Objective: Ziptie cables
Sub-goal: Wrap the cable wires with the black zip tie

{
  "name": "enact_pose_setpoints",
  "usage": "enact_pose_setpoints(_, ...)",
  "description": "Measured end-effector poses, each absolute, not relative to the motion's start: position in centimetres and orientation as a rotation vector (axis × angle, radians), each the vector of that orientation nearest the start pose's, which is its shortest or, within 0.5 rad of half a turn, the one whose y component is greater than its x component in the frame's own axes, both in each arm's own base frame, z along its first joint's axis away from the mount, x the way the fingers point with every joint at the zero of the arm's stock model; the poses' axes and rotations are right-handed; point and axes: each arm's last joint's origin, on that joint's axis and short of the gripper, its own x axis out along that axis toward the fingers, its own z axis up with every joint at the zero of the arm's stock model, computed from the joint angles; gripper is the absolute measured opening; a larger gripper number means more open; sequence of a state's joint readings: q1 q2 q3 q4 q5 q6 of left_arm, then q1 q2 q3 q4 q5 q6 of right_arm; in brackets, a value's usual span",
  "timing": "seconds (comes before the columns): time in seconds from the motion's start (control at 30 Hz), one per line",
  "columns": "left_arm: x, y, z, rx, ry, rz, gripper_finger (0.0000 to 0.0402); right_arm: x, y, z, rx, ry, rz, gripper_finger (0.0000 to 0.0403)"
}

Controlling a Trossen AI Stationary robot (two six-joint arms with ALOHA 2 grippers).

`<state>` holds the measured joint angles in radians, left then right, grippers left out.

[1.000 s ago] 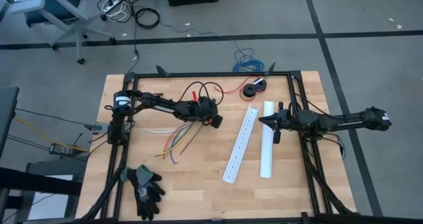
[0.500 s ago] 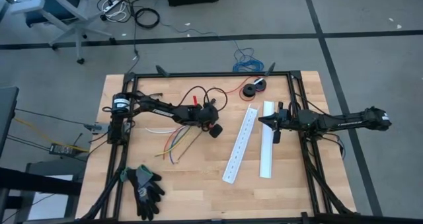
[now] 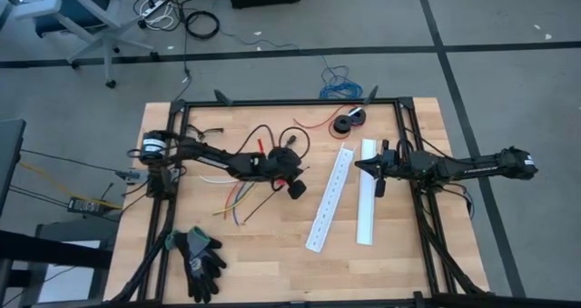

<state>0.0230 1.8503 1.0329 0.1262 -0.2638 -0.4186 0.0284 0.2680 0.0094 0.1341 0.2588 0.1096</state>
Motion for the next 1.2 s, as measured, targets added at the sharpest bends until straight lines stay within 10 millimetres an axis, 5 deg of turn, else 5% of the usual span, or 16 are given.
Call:
enact_pose_setpoints(0.33, 33.7, 0.6, 13.9, -0.318, 0.497, 0.344, 0.0000, 11.4, -0.4, 15.8, -0.028, 0.109, -0.230, 0.0007)
enact_pose_setpoints(0.73, 29.2, 0.1, 11.2, -0.342, 0.344, 0.267, 0.0000, 11.4, -0.4, 16.1, 0.023, 0.073, -0.238, 0.0007)
enact_pose_setpoints(0.93, 28.2, 0.2, 10.9, -0.325, 0.311, 0.248, 0.0000, 11.5, -0.6, 17.0, 0.082, -0.022, -0.259, 0.0006)
enact_pose_setpoints(1.2, 28.2, 0.2, 11.2, -0.253, 0.277, 0.236, 0.0000, 12.4, -0.5, 15.7, 0.209, 0.091, -0.244, 0.0001)
